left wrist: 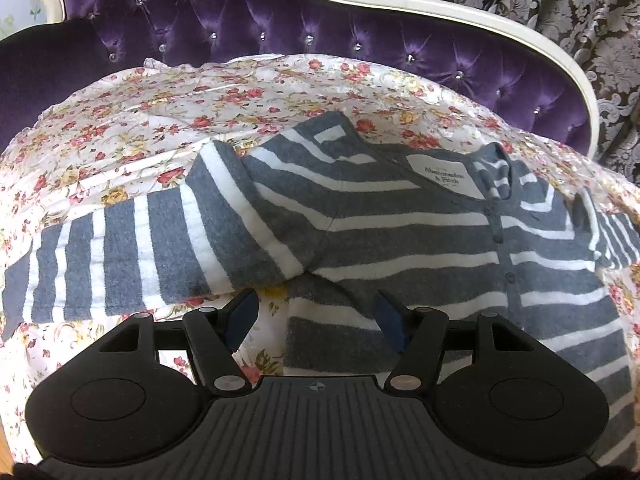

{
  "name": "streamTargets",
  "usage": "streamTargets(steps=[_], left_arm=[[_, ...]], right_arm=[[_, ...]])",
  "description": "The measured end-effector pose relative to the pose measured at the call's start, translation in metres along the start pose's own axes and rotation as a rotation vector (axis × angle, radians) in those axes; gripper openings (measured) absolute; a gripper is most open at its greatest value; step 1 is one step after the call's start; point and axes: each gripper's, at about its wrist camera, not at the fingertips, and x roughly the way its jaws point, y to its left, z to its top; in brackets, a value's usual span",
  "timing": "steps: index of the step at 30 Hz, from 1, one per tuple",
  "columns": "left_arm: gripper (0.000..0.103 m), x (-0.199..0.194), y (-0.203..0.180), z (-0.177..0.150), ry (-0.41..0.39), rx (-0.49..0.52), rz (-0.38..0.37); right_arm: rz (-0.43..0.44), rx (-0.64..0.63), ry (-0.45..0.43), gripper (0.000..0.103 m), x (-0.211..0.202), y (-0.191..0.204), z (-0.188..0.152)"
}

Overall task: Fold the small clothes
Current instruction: 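Grasp the cuff of the sleeve nearest the right tool with the right tool, then carry the held sleeve across the cardigan body and open the right tool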

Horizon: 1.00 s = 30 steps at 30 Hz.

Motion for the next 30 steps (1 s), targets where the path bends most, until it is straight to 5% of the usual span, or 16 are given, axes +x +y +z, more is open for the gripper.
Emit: streamTargets(steps=[3, 4, 5, 11, 21, 30], left_arm=[[0.062, 0.0, 0.0, 0.0, -0.001, 0.0, -0.004], [0.062, 0.0, 0.0, 0.0, -0.001, 0.0, -0.006], [0.062, -0.001, 0.0, 0.0, -0.001, 0.0, -0.005], [0.062, -0.006, 0.002, 0.001, -0.016, 0.0, -0.014], [0.063, -0.015, 0.019, 0.001, -0.068, -0.059, -0.088], [0.063, -0.015, 0.033, 0.004, -0.032, -0.105, -0.133]], right_arm=[[0.016, 0.008, -0.022, 0.041, 0.001, 0.0, -0.001], [0.025, 0.011, -0.029, 0.013, 0.001, 0.0, -0.001], [0.028, 0.02, -0.033, 0.012, 0.001, 0.0, 0.0], [0.075, -0.094, -0.121, 0.011, -0.042, 0.033, 0.005], [0.368, -0.35, -0.219, 0.011, -0.154, 0.168, -0.002], [0.615, -0.581, -0.105, 0.011, -0.17, 0.278, -0.084]])
